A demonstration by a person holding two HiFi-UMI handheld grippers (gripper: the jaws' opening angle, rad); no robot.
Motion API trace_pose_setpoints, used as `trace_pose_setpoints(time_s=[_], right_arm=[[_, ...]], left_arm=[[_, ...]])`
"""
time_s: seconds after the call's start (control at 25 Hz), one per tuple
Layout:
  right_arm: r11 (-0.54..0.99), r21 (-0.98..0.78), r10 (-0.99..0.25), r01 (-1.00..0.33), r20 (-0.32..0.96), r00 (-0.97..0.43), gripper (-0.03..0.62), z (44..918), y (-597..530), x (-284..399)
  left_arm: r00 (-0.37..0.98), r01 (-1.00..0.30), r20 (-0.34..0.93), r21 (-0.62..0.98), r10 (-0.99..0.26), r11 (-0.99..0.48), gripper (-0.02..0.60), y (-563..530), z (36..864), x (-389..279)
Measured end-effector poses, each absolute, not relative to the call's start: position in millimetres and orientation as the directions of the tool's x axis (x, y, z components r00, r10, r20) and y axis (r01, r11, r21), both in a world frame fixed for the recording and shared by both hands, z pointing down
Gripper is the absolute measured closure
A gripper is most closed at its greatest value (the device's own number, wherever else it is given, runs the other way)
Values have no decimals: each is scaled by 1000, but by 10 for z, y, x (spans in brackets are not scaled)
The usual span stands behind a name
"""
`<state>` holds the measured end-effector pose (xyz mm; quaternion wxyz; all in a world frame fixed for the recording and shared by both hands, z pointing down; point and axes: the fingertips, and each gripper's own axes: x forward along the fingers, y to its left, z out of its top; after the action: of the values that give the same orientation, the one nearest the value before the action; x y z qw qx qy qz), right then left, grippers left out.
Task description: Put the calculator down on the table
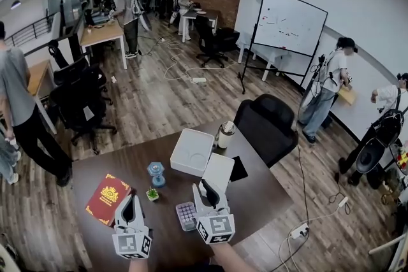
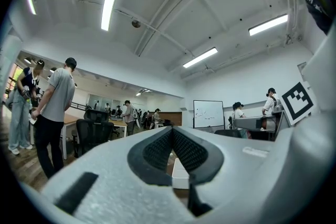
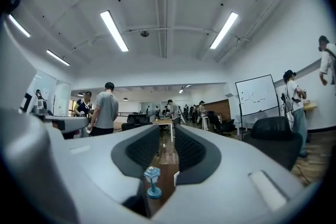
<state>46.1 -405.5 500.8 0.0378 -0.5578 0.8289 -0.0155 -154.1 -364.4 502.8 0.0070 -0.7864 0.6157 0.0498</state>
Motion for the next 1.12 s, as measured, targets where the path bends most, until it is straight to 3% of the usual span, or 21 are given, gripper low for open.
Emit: trace_pose_setpoints(time_s=[0.08, 1.12], right_arm=[[362, -60, -932, -930, -34, -361, 586, 5004, -4055, 492], [414, -55, -910, -909, -7, -414, 586, 5056, -4073, 446]], left_arm=[[239, -968, -84, 50, -967, -244, 586, -3643, 5035, -1538], [256, -965, -85, 45, -963, -260, 586, -3671, 5052, -1498]])
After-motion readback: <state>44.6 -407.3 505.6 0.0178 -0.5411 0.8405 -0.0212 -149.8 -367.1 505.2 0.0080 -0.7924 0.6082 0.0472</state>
